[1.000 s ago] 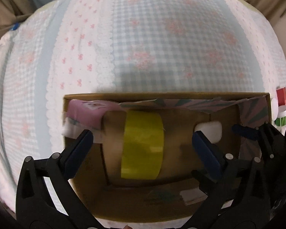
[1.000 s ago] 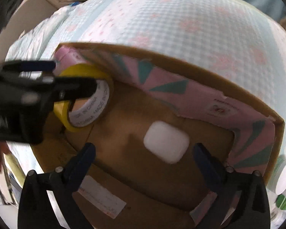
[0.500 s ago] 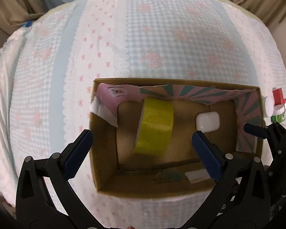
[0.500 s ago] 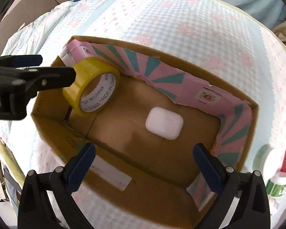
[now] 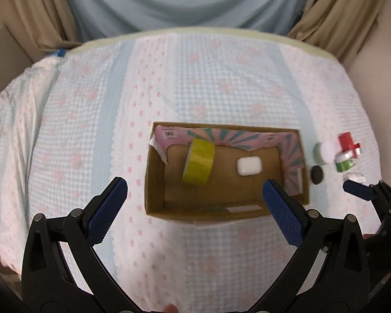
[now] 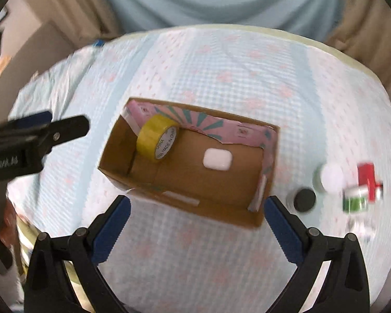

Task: Organize rigid objects
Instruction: 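Lift both tools out of the box back toward the jars, then grasp the black-lidded jar with left tool while right tool grasps the green-labelled jar, then carry both jars into the cardboard box and open both tools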

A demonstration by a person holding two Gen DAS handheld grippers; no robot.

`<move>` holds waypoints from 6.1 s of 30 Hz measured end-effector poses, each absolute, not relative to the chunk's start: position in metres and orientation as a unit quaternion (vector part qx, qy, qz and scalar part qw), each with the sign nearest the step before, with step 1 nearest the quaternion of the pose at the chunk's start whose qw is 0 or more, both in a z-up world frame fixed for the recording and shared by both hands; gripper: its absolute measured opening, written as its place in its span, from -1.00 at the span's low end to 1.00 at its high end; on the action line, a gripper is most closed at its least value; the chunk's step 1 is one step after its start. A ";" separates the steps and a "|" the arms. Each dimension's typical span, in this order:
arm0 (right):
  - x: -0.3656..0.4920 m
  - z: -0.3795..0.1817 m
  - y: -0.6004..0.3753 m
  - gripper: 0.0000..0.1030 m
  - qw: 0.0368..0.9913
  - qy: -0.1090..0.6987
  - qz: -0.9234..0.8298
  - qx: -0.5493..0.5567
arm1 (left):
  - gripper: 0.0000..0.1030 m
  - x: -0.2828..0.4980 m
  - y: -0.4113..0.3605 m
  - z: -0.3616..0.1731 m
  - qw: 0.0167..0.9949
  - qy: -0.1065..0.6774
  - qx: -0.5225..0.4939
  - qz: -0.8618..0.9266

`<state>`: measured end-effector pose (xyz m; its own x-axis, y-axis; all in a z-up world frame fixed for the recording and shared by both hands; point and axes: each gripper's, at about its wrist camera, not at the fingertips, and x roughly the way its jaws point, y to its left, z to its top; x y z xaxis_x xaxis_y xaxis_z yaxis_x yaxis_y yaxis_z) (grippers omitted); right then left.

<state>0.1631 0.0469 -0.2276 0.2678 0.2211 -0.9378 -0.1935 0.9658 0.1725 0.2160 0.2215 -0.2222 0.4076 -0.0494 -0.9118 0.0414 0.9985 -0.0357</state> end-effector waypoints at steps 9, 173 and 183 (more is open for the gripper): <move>0.095 -0.172 -0.022 0.98 0.832 0.552 0.011 0.051 | 1.00 0.158 0.178 -0.178 0.859 0.509 -0.028 -0.053; 0.227 -0.375 0.068 0.29 0.772 0.628 0.045 0.091 | 0.03 0.253 0.245 -0.411 0.782 0.622 -0.010 -0.039; 0.223 -0.374 0.076 0.46 0.772 0.621 0.091 0.102 | 0.89 0.259 0.247 -0.400 0.791 0.610 -0.010 -0.043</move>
